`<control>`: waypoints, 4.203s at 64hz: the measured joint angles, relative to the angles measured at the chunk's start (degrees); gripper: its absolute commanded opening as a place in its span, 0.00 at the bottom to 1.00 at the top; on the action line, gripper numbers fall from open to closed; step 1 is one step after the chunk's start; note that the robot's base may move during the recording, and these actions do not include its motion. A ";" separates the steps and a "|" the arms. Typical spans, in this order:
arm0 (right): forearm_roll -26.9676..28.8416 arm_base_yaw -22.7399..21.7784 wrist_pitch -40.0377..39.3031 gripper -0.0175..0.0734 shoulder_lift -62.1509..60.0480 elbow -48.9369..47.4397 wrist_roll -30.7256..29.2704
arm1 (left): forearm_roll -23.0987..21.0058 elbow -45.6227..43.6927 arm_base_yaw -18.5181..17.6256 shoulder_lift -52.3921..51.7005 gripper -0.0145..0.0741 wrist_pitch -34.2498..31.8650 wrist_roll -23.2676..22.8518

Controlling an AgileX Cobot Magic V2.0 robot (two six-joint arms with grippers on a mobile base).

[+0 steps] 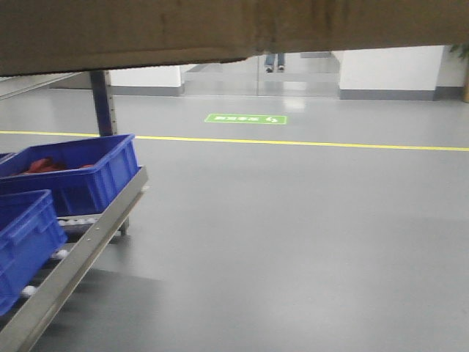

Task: Grab carton from right shelf to conveyor
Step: 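Hold the carton with both grippers while driving toward the conveyor, then lower the carton with both grippers onto the grey conveyor belt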

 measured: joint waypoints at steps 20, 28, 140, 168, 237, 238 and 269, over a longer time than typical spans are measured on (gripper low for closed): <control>0.00 0.00 0.00 0.12 0.00 0.00 0.00 | 0.00 0.00 0.00 0.00 0.14 0.00 0.00; 0.00 0.00 0.00 0.12 0.00 0.00 0.00 | 0.00 0.00 0.00 0.00 0.14 0.00 0.00; 0.34 0.00 -0.12 0.12 0.00 0.04 0.00 | 0.74 0.00 -0.09 -0.12 0.14 0.00 0.00; 0.56 0.00 -0.76 0.12 0.00 0.04 0.00 | 2.09 0.00 -0.09 -0.23 0.14 0.00 0.00; 0.69 0.00 -1.09 0.12 0.00 0.13 0.00 | 4.16 0.00 -0.13 -0.23 0.14 -0.11 0.00; 0.69 0.00 -1.03 0.12 0.00 0.13 0.00 | 4.34 0.00 -0.13 -0.23 0.14 -0.11 0.00; 1.01 0.00 -1.40 0.12 0.00 0.13 0.00 | 5.55 0.00 -0.13 -0.23 0.14 -0.21 0.00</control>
